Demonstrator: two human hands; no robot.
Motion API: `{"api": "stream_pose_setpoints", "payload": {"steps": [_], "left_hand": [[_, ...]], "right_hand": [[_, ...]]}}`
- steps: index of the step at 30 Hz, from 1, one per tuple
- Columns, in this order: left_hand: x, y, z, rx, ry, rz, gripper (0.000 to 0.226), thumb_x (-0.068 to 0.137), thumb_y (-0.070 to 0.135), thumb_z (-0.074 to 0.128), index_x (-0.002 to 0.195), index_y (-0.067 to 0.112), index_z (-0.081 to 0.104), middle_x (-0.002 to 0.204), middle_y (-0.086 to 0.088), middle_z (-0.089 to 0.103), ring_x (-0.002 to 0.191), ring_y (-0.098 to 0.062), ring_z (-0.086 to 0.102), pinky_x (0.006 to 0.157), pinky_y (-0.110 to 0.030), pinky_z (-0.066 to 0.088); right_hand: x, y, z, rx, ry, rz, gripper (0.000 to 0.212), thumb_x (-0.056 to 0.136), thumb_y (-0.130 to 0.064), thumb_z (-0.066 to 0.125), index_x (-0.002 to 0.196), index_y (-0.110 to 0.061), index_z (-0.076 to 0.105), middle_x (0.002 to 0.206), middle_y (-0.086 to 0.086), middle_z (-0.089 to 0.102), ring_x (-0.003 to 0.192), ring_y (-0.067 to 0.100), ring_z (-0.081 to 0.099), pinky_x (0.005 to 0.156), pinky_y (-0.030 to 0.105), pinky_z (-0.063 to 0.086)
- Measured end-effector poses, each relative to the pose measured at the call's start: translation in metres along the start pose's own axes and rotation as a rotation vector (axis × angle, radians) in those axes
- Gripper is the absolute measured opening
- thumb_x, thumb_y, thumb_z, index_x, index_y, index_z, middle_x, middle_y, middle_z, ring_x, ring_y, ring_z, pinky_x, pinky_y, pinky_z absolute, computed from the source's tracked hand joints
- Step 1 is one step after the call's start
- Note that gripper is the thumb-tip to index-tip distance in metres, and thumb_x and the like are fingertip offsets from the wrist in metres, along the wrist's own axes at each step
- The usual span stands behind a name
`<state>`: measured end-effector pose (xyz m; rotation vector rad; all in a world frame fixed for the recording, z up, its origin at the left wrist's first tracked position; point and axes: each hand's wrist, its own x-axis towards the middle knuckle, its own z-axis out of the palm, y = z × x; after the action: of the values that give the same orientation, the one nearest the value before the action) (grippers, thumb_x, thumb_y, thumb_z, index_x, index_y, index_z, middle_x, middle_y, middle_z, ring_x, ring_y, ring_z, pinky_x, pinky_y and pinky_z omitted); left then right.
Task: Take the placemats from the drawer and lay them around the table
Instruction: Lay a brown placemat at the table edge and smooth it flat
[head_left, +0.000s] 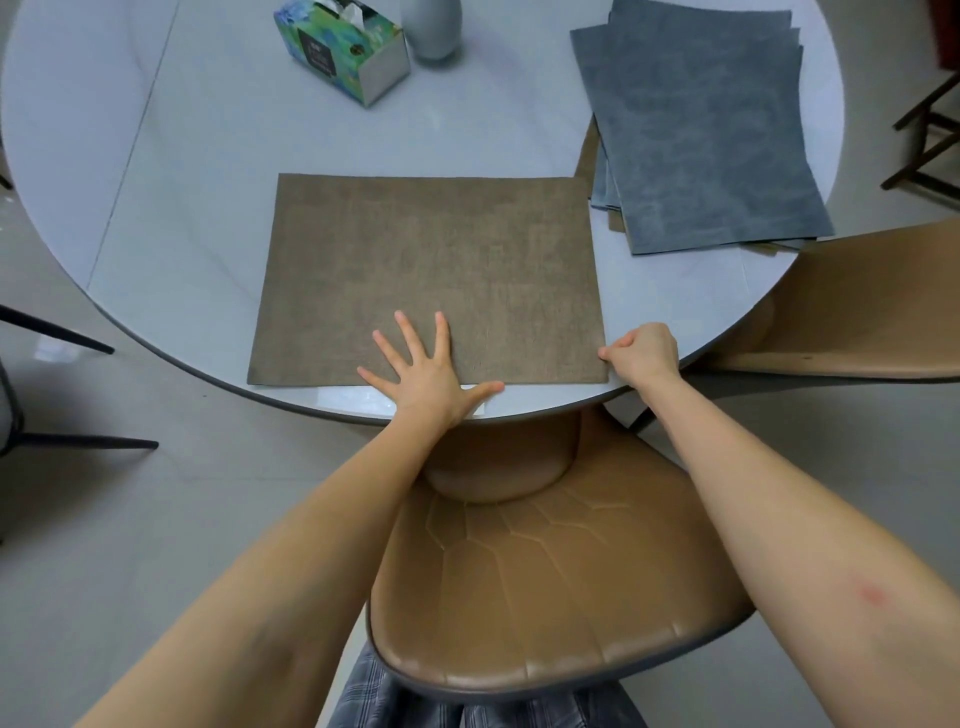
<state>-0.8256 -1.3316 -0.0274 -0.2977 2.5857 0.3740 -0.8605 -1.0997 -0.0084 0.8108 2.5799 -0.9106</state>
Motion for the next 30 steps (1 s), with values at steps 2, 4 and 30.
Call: {"api": "stream_pose_setpoints", "payload": {"steps": [2,4,30], "left_hand": [[0.0,0.0,0.001,0.009,0.003,0.004,0.121,0.064,0.087,0.049,0.151,0.034,-0.016,0.155,-0.012,-0.033,0.14,-0.046,-0.028,0.104,-0.073,-0.008],[0.0,-0.001,0.002,0.01,0.012,0.012,0.121,0.064,0.088,0.048,0.151,0.033,-0.016,0.155,-0.013,-0.032,0.14,-0.046,-0.028,0.104,-0.074,-0.008],[0.045,-0.005,-0.068,0.187,0.193,0.191,0.036,0.095,0.044,0.048,0.108,0.018,0.07,0.128,-0.009,0.05,0.126,-0.033,0.04,0.114,-0.064,0.014]], "right_hand": [[0.001,0.0,0.0,0.0,-0.001,-0.003,0.02,0.082,-0.015,0.073,0.091,0.003,0.072,0.1,0.018,0.07,0.1,0.031,0.063,0.085,0.036,0.051],[0.0,0.0,0.0,0.002,-0.004,-0.007,0.019,0.082,-0.014,0.073,0.092,0.003,0.072,0.1,0.018,0.069,0.101,0.03,0.063,0.085,0.035,0.05],[0.019,0.024,0.021,-0.687,0.01,-0.535,0.063,0.1,-0.047,0.011,0.152,-0.016,-0.007,0.161,0.002,-0.009,0.148,0.014,-0.011,0.12,0.034,-0.007]]}}
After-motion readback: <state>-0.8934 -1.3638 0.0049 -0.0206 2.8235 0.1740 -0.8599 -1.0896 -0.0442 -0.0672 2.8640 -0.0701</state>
